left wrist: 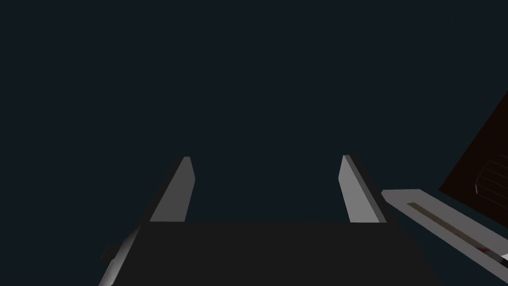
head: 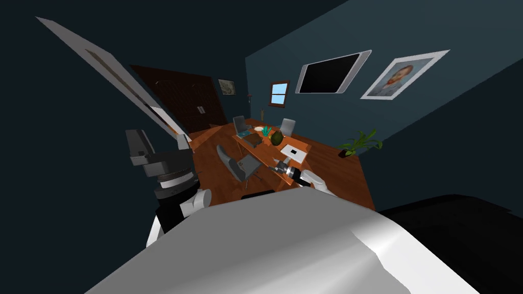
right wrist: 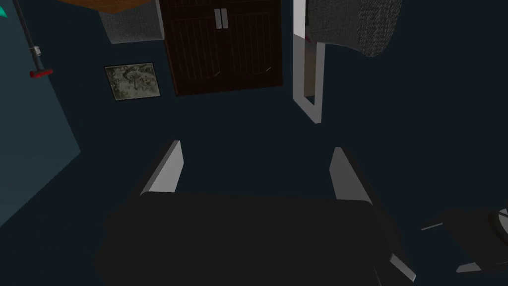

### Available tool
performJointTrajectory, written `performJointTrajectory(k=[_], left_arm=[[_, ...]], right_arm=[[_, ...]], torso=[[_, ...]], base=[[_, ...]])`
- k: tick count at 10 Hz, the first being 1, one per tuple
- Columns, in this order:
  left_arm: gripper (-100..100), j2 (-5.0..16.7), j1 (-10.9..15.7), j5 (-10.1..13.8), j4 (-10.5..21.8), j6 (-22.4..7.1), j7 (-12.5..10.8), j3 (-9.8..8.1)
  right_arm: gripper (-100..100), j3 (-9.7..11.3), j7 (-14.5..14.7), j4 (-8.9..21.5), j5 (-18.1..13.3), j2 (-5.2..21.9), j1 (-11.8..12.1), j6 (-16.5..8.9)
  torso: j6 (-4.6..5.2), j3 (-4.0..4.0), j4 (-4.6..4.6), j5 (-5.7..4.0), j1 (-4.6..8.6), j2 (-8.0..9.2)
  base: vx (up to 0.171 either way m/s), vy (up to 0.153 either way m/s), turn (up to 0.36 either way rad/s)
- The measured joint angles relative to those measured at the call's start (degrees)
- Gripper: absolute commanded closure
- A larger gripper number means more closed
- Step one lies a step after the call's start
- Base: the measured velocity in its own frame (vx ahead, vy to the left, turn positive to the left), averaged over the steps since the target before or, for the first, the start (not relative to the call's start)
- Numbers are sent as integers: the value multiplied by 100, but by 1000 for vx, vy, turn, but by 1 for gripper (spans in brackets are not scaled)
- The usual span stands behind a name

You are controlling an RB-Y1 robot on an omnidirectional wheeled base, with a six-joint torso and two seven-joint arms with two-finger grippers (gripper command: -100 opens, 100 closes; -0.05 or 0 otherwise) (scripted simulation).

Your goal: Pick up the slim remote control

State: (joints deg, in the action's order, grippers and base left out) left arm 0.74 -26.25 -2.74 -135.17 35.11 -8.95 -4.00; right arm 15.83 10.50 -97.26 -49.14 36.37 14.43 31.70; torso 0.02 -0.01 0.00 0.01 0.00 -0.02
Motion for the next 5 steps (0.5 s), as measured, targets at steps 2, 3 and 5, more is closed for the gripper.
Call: performJointTrajectory(k=[2,3,5], left_arm=[[0,0,0,0,0,0,0,0],[0,0,-2,0,0,0,0,-1],[0,0,-2,0,0,0,0,-1]], right_arm=[[-100,66,97,241,-319,233,0,90],[-100,112,108,328,-491,314,-28,92],[-100,229,182,641,-857,495,-135,142]], torso=[[1,-1,0,0,2,-2],[8,-1,0,-1,4,-2],[8,-2,-1,0,5,-3]], base=[[14,3,244],[17,3,282],[18,-2,225]])
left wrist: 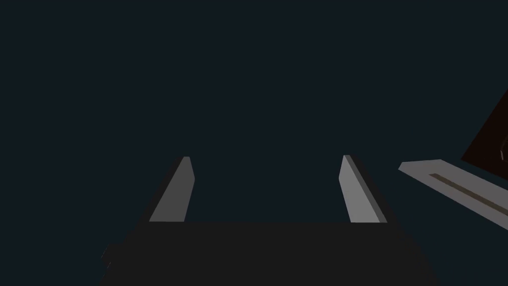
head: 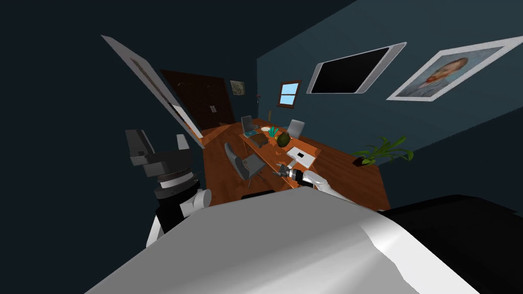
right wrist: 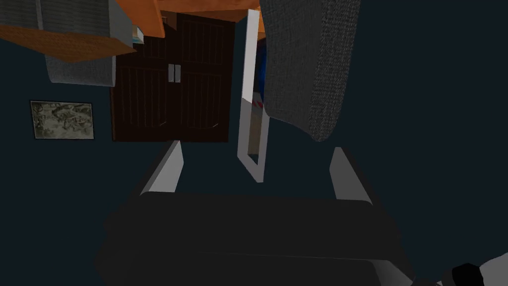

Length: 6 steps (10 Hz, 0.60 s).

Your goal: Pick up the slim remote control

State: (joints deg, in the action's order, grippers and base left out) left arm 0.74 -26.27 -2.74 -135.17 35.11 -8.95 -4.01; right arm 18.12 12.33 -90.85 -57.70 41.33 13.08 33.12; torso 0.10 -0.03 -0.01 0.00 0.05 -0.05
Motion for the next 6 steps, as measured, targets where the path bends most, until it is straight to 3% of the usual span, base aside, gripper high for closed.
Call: performJointTrajectory(k=[2,3,6], left_arm=[[0,0,0,0,0,0,0,0],[0,0,0,0,0,0,0,0],[0,0,0,0,0,0,0,0]], right_arm=[[-100,55,74,182,-357,224,54,59],[-100,47,148,356,-442,187,15,125],[-100,157,268,737,-918,476,18,225]], torso=[[0,0,0,-1,2,-1],[2,2,0,-1,0,3],[-3,-1,0,0,2,-2]], base=[[13,-7,51],[10,3,337],[22,-11,169]])
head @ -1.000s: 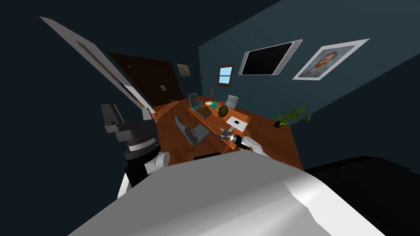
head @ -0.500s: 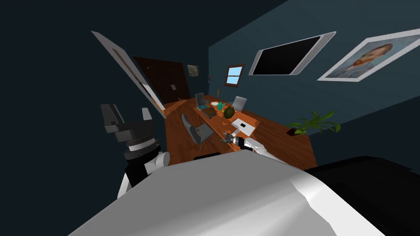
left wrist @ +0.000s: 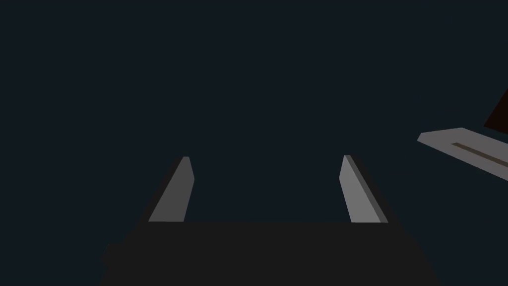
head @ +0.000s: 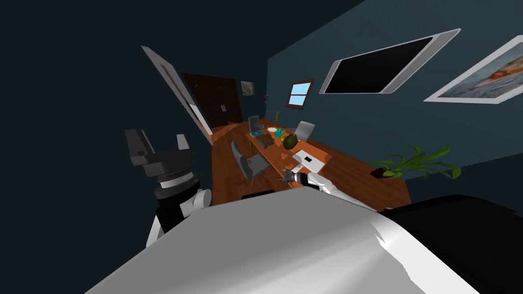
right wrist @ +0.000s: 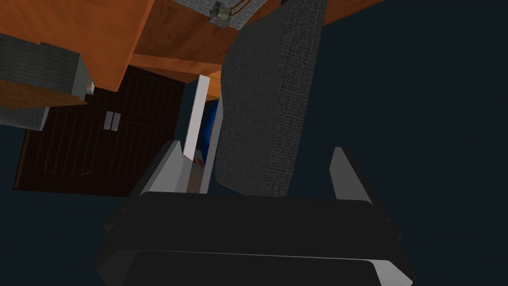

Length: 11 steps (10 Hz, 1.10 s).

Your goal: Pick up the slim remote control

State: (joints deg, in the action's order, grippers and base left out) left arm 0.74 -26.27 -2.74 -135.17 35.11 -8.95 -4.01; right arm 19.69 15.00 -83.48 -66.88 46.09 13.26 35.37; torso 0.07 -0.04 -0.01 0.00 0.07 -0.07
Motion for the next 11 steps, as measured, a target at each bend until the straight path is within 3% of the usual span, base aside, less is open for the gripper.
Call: performJointTrajectory(k=[3,6,9,11], left_arm=[[0,0,-1,0,0,0,0,-1],[0,0,0,0,0,0,0,0],[0,0,-1,0,0,0,0,-1],[0,0,-1,0,0,0,0,-1]], right_arm=[[-100,110,59,286,-530,209,10,46],[-100,116,426,899,-911,342,-2,259],[-100,199,425,1134,-1372,536,-15,304],[-100,171,645,1406,-1584,620,30,393]], torso=[[5,0,-1,-1,2,1],[2,-2,-1,-1,4,-4],[7,-3,-1,-1,4,-4],[7,-2,-1,-2,4,-2]], base=[[25,-15,201],[30,-21,173],[34,-27,172],[28,-27,145]])
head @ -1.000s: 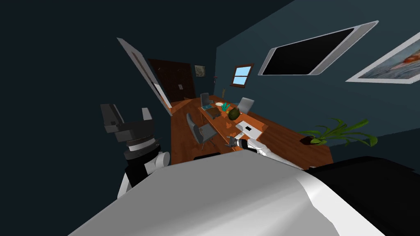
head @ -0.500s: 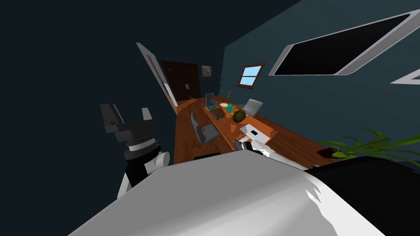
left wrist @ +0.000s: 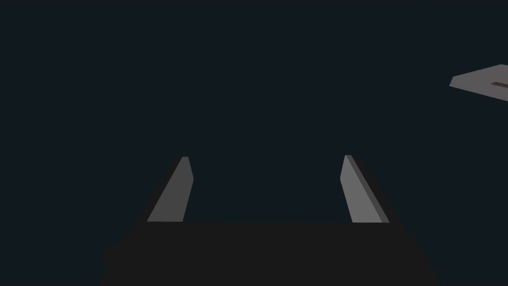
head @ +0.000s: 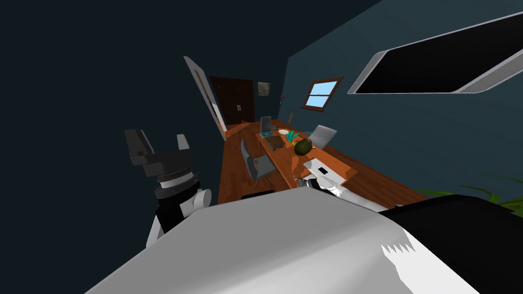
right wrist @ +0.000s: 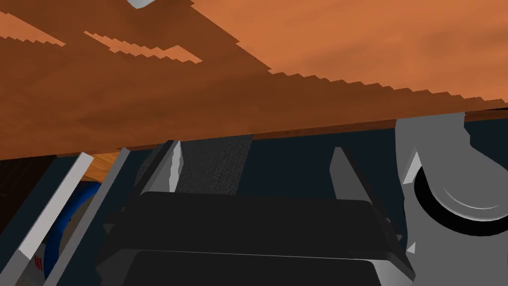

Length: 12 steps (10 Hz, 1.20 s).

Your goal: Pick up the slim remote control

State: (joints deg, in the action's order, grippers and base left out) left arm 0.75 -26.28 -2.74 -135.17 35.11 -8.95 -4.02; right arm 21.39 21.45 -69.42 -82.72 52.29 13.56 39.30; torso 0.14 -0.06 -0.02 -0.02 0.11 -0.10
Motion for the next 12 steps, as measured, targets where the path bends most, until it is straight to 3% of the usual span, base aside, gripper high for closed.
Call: performJointTrajectory(k=[3,5,8,12], left_arm=[[0,0,0,0,0,0,0,0],[0,0,0,0,0,0,0,0],[0,0,0,0,0,0,0,0],[0,0,-1,0,0,0,0,0]], right_arm=[[-100,35,19,194,-442,193,48,34],[-100,74,-12,341,-903,377,104,64],[-100,-3,235,654,-1001,456,102,166],[-100,-44,496,1123,-1449,577,180,261]], torso=[[-3,-1,0,0,1,-2],[-3,-4,-1,-3,16,-7],[-2,0,1,1,-6,0],[0,-6,-2,-2,7,-10]], base=[[33,-37,171],[43,-64,154],[24,-21,89],[49,-56,126]])
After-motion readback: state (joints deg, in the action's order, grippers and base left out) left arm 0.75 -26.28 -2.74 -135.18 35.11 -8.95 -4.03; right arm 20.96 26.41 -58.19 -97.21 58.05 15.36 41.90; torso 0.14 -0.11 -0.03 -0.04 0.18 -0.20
